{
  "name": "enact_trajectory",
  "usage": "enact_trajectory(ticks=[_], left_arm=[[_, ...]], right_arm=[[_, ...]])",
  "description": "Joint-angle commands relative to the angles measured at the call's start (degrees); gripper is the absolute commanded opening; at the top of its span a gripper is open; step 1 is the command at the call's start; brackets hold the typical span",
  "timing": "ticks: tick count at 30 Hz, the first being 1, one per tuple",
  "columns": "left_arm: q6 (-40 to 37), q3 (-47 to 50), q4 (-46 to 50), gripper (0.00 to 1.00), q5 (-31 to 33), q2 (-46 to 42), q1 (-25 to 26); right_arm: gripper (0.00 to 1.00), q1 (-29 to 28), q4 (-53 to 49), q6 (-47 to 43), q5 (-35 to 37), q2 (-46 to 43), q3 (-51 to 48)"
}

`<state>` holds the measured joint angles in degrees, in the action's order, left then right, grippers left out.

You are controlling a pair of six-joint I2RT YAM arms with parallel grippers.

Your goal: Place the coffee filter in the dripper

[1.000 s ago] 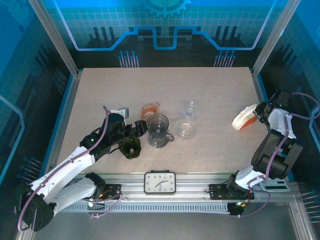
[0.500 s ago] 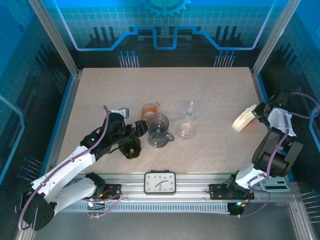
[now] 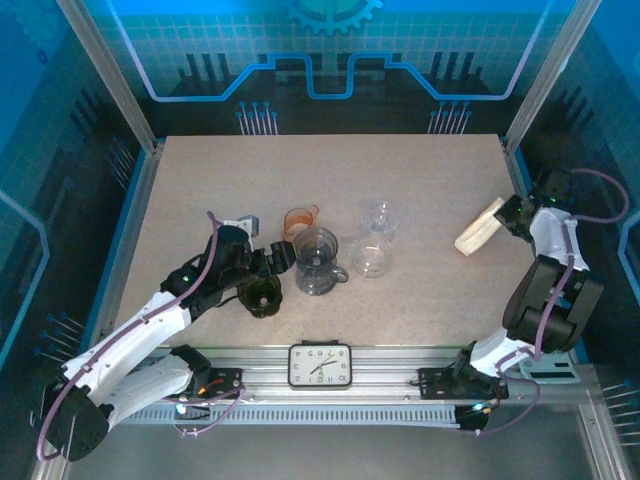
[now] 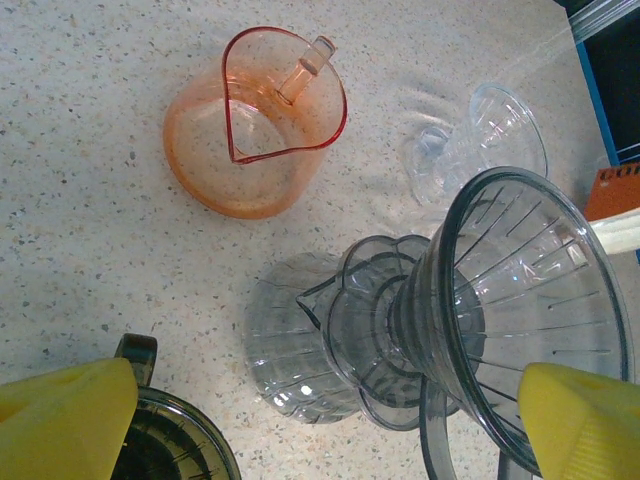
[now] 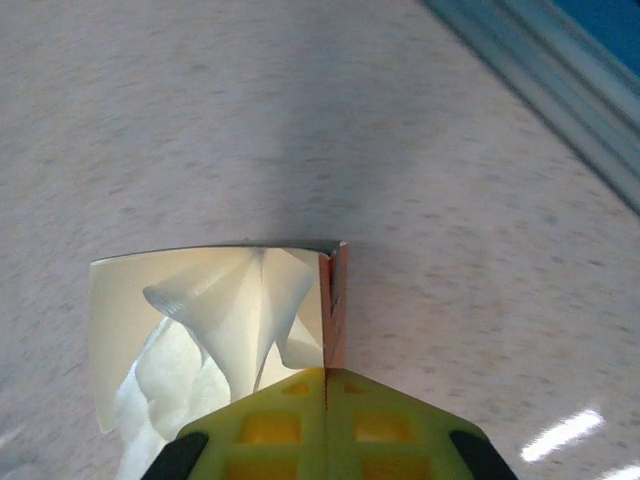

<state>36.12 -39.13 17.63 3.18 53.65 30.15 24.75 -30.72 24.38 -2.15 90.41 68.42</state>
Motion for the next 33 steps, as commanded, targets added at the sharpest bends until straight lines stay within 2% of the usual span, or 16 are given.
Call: enact_trajectory(ticks=[1,4,9,17,21,26,29,33], left_arm=[[0.6,0.6,-0.5,0.99,-1.1,0.4,-0.5],[0.6,0.2,-0.2,0.99,-1.5,0.4,-0.5],[0.9,-0.3,0.9,0.99,-1.7,0.4,-0.5],[1.8,-0.4,1.3,0.99,-1.5,1.2,-0.5],[1.9,-1.0,1.8,0.99,-1.5,1.9,-0.5],[2.1,-1.1,2.1,0.99,-1.4,2.3,-0.5],[2.2,-1.1,2.1,0.99,-1.5,2.6,-0.5],[2.3,-1.3,2.1,0.99,-1.9,3.0,-0.5]], right_arm=[[0.04,-6.1,-4.1,-5.0,1.2,0.3,4.1],[0.04,-10.7,-5.5,-8.0,2.3,1.4,6.2],[0.04,-16.4,-7.3,-14.8,0.3,4.2,10.1],[0.04,-24.7,-9.2,-22.6,4.4,10.2,15.3],[0.03,-26.3,-9.2,-23.5,7.6,12.1,16.2],[0.04,-26.7,-7.2,-23.4,8.1,12.2,14.7],[0.11,-26.9,-6.8,-23.4,8.5,12.3,14.2],[0.26,-26.8,-6.4,-21.4,9.5,11.5,13.7]])
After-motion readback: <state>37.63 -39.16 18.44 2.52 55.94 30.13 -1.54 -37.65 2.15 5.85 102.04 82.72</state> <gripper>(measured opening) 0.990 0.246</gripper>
